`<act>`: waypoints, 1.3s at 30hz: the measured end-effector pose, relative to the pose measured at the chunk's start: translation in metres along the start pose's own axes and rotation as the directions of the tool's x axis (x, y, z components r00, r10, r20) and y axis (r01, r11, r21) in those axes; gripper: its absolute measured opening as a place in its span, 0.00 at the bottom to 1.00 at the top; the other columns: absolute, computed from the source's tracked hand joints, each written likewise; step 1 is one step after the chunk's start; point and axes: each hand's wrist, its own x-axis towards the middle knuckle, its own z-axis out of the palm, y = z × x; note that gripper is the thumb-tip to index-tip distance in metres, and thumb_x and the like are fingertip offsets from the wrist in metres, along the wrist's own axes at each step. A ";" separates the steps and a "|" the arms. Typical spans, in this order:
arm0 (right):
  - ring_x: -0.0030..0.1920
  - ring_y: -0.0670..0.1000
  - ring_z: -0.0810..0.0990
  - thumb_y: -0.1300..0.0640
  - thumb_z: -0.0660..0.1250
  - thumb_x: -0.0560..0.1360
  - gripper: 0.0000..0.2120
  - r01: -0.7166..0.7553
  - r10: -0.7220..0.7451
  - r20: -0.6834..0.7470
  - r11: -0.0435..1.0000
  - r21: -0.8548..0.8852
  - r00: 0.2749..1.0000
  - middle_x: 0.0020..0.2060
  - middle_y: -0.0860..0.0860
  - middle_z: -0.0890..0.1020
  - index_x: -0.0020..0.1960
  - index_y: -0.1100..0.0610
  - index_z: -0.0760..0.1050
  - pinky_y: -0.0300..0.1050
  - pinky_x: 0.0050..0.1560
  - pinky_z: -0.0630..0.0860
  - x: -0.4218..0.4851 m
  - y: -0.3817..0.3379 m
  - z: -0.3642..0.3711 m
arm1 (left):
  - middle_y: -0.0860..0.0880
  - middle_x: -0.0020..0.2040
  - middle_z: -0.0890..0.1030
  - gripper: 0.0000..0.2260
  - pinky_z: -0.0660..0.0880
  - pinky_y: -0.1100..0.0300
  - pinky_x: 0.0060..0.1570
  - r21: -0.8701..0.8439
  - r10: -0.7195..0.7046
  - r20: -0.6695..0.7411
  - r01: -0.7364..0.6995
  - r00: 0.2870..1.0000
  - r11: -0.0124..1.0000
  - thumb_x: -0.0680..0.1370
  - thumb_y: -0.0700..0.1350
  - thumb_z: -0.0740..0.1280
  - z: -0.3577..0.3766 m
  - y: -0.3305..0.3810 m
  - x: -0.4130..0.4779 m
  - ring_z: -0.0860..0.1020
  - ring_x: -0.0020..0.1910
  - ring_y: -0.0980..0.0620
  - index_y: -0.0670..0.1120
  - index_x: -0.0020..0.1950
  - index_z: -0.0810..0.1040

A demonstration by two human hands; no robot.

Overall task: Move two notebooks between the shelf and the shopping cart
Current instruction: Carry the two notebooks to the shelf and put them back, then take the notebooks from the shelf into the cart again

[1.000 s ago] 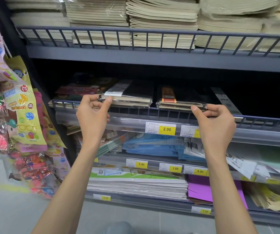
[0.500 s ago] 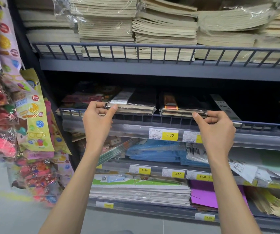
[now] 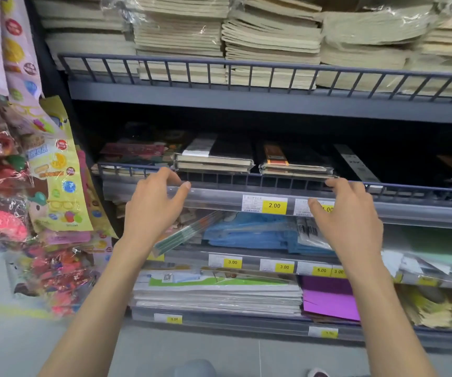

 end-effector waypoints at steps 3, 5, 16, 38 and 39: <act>0.64 0.62 0.71 0.46 0.68 0.78 0.25 0.066 -0.044 0.128 0.983 -0.173 0.991 0.63 0.59 0.75 0.70 0.57 0.71 0.53 0.47 0.72 -0.005 -0.003 -0.013 | 0.48 0.60 0.80 0.16 0.76 0.46 0.51 0.213 0.076 0.074 -0.091 0.994 0.973 0.80 0.59 0.63 -0.009 0.000 -0.005 0.76 0.61 0.43 0.51 0.61 0.76; 0.64 0.62 0.71 0.43 0.68 0.78 0.27 0.098 -0.051 0.197 0.967 -0.234 0.979 0.63 0.59 0.75 0.70 0.57 0.70 0.56 0.52 0.74 -0.007 -0.007 -0.023 | 0.45 0.62 0.79 0.18 0.74 0.43 0.53 0.312 0.084 0.119 -0.117 0.989 0.943 0.80 0.58 0.64 -0.018 0.006 -0.007 0.74 0.62 0.38 0.49 0.64 0.75; 0.69 0.59 0.67 0.37 0.61 0.79 0.29 0.241 -0.003 0.605 0.918 -0.314 0.796 0.70 0.55 0.68 0.73 0.53 0.67 0.55 0.63 0.70 0.010 -0.053 -0.113 | 0.46 0.70 0.71 0.24 0.68 0.44 0.64 0.522 -0.091 0.501 -0.217 0.860 0.825 0.80 0.62 0.59 -0.096 0.083 -0.002 0.68 0.69 0.41 0.51 0.71 0.70; 0.71 0.59 0.66 0.39 0.63 0.79 0.31 0.017 0.192 0.736 0.964 -0.267 0.649 0.71 0.55 0.68 0.76 0.51 0.63 0.56 0.67 0.68 0.031 -0.056 -0.425 | 0.45 0.70 0.72 0.24 0.68 0.43 0.64 0.365 0.070 0.763 -0.519 0.642 0.773 0.81 0.61 0.60 -0.275 0.345 0.024 0.69 0.69 0.40 0.51 0.73 0.68; 0.71 0.59 0.66 0.39 0.64 0.79 0.31 0.008 0.203 0.731 0.962 -0.274 0.652 0.70 0.56 0.68 0.76 0.51 0.63 0.56 0.67 0.68 0.031 -0.047 -0.434 | 0.45 0.70 0.72 0.24 0.68 0.42 0.64 0.349 0.085 0.771 -0.531 0.631 0.772 0.81 0.60 0.60 -0.273 0.359 0.024 0.68 0.69 0.40 0.51 0.73 0.68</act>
